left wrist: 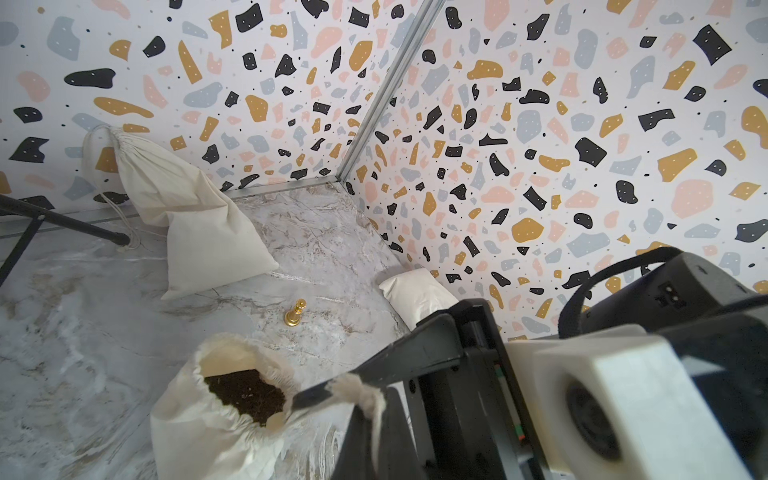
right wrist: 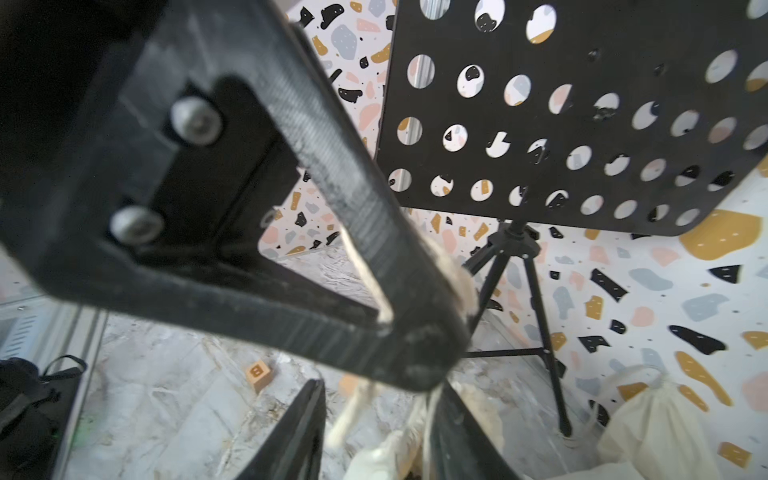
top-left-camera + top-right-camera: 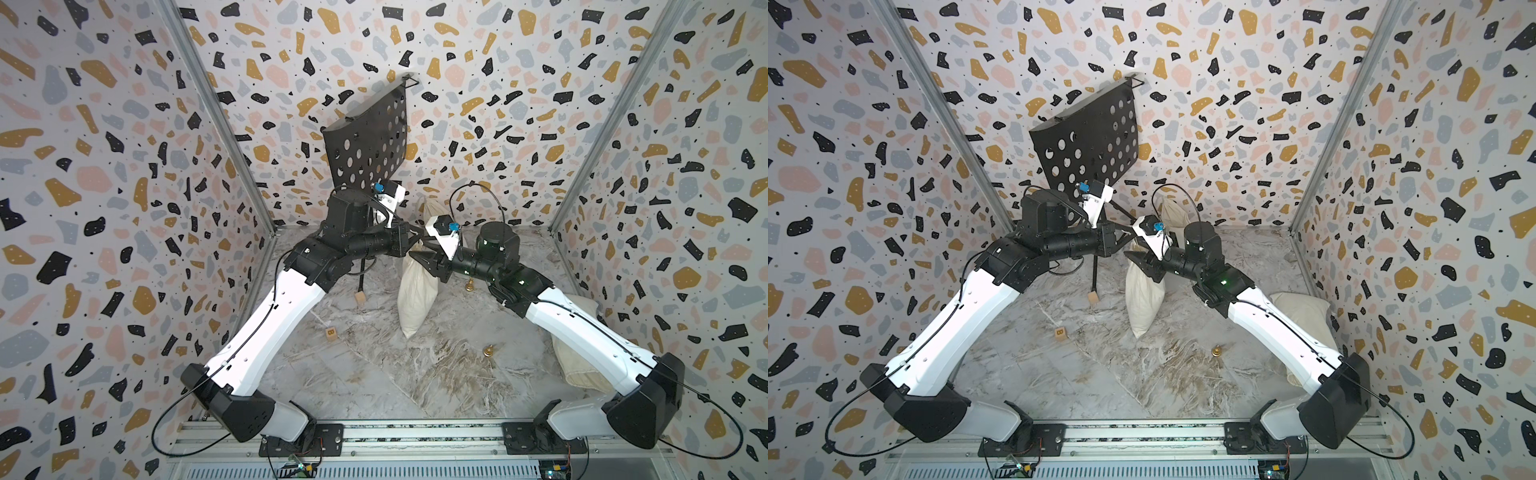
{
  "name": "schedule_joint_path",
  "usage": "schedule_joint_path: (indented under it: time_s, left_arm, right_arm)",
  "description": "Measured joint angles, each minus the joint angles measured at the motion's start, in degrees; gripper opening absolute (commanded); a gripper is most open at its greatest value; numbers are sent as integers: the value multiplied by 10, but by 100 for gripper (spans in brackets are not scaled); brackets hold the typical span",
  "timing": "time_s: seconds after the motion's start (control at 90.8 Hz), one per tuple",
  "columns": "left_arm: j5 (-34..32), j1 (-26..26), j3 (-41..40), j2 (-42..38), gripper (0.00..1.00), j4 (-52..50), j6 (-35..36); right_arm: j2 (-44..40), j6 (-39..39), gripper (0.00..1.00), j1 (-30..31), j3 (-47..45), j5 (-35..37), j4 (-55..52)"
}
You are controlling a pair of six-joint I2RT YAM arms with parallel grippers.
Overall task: Close the soil bag
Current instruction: Frap the soil bag at the center of the board.
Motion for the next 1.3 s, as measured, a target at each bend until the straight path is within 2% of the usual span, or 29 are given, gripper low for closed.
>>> schedule_joint_path:
  time_s: [0.11, 0.187, 0.363, 0.495, 0.628, 0.804, 1.013, 1.101, 1.233, 1.299]
  left_arm:
    - [0, 0, 0, -1, 0, 0, 0]
    - [-5, 0, 0, -6, 0, -7, 0]
    - [-15, 6, 13, -38, 0, -71, 18]
    - [-43, 7, 65, -44, 0, -136, 39]
    - [-91, 6, 78, -61, 0, -177, 66]
    - [-128, 3, 136, -60, 0, -230, 98]
    - [-142, 2, 147, -63, 0, -231, 112]
    - [-145, 1, 120, -73, 0, -204, 112]
    - [-143, -1, 14, -110, 0, -143, 98]
    - [-134, -1, -39, -117, 0, -96, 85]
  right_arm:
    - [30, -2, 18, 0, 8, -3, 0]
    - [52, -2, 14, -3, 8, 3, 2]
    - [92, 3, 13, -22, 7, 0, 42]
    - [107, 14, 14, -29, 1, 9, 70]
    - [109, 17, 20, -45, -14, 23, 84]
    - [103, -12, 25, -46, -26, 71, 76]
    - [93, -30, 17, -68, -36, 126, 32]
    - [89, -30, 17, -82, -49, 127, 9]
    - [71, -29, 18, -96, -82, 120, -21]
    - [68, -28, 22, -100, -97, 120, -40]
